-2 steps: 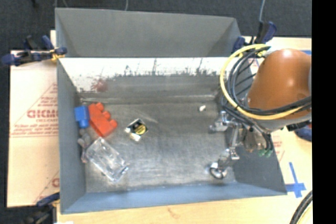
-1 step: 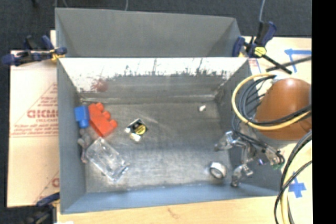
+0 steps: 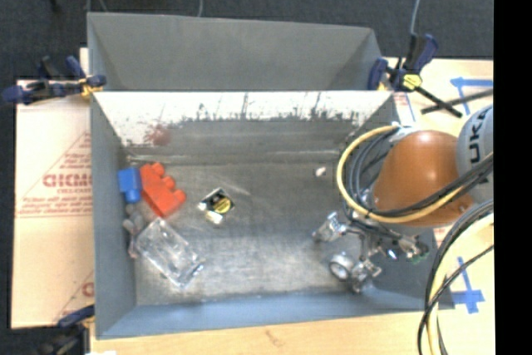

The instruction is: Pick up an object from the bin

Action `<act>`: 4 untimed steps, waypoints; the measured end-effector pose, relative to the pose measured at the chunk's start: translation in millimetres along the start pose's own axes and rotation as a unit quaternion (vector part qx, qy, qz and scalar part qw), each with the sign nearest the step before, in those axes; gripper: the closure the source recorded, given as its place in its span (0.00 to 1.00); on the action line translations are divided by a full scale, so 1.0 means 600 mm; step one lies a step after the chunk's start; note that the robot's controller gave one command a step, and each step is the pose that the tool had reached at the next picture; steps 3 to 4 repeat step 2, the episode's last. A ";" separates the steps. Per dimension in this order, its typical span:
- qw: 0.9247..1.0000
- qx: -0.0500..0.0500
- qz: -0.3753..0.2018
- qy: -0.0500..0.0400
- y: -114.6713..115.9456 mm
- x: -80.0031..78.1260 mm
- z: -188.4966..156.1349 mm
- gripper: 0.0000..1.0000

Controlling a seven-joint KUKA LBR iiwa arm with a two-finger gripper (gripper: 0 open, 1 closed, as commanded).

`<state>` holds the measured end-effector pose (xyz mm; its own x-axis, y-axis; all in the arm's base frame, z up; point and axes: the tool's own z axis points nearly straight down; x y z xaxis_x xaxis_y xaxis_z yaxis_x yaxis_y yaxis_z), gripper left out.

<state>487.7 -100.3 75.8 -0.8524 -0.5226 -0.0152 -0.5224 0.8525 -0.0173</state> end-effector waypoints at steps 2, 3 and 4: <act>0.983 -0.006 -0.186 0.003 -0.072 0.021 -0.353 1.00; 0.983 -0.006 -0.186 0.003 -0.072 0.021 -0.353 1.00; 0.983 -0.006 -0.186 0.003 -0.072 0.021 -0.353 1.00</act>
Offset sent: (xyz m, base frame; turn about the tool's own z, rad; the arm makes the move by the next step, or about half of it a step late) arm 0.0000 0.0000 0.0000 0.0000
